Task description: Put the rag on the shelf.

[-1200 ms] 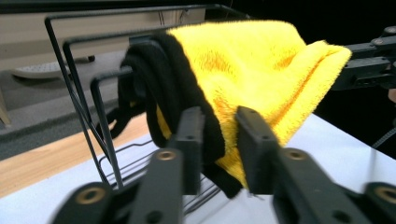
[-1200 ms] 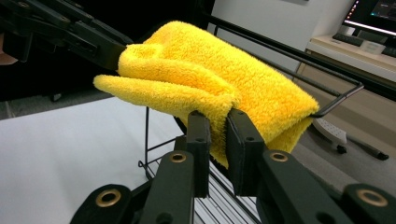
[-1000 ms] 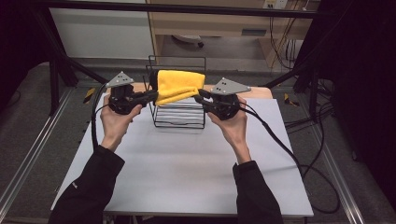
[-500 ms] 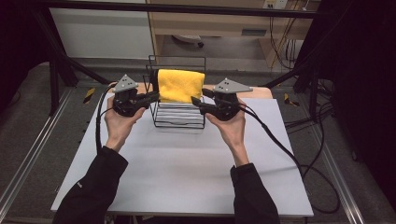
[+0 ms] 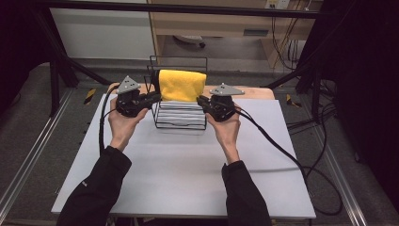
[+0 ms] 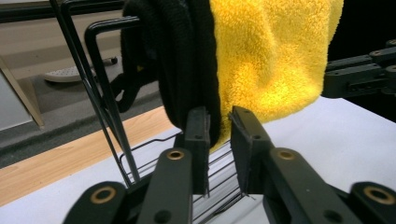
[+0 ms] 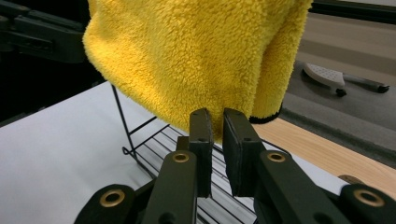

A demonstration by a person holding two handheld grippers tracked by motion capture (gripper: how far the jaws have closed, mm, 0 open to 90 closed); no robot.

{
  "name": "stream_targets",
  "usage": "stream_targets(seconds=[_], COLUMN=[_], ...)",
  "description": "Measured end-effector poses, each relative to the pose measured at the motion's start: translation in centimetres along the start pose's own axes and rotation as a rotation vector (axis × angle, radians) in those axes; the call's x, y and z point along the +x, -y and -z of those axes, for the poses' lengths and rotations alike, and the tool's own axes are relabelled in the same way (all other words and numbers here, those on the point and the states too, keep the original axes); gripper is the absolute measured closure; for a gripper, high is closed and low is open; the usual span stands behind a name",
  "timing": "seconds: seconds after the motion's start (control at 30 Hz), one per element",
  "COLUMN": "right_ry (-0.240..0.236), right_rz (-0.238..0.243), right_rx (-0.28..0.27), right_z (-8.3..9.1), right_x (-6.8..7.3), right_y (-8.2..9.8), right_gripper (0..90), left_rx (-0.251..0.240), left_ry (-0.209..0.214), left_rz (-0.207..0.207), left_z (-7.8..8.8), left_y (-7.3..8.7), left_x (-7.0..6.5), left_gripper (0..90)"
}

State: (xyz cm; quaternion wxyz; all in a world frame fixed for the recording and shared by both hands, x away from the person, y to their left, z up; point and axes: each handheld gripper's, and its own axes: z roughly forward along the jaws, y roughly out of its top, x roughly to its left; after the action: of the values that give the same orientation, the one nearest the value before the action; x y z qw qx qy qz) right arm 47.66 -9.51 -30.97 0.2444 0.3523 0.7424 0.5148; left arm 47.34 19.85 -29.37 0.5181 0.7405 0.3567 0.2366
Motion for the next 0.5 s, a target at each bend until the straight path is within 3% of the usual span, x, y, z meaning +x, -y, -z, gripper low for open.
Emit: stream_targets(seconds=[0.23, 0.5], right_ry=[-0.051, -0.102], right_rz=[0.004, -0.002], right_rx=[-0.019, -0.006], right_z=[1.9, 4.2], right_x=[0.1, -0.2], right_y=[-0.1, 0.1], right_gripper=[71.0, 48.9], left_rx=[0.026, 0.067], left_ry=[0.003, 0.039], left_rz=[-0.007, 0.009], left_z=[1.1, 2.2], left_y=[0.6, 2.3], left_x=[0.2, 0.5], left_gripper=[59.8, 40.3])
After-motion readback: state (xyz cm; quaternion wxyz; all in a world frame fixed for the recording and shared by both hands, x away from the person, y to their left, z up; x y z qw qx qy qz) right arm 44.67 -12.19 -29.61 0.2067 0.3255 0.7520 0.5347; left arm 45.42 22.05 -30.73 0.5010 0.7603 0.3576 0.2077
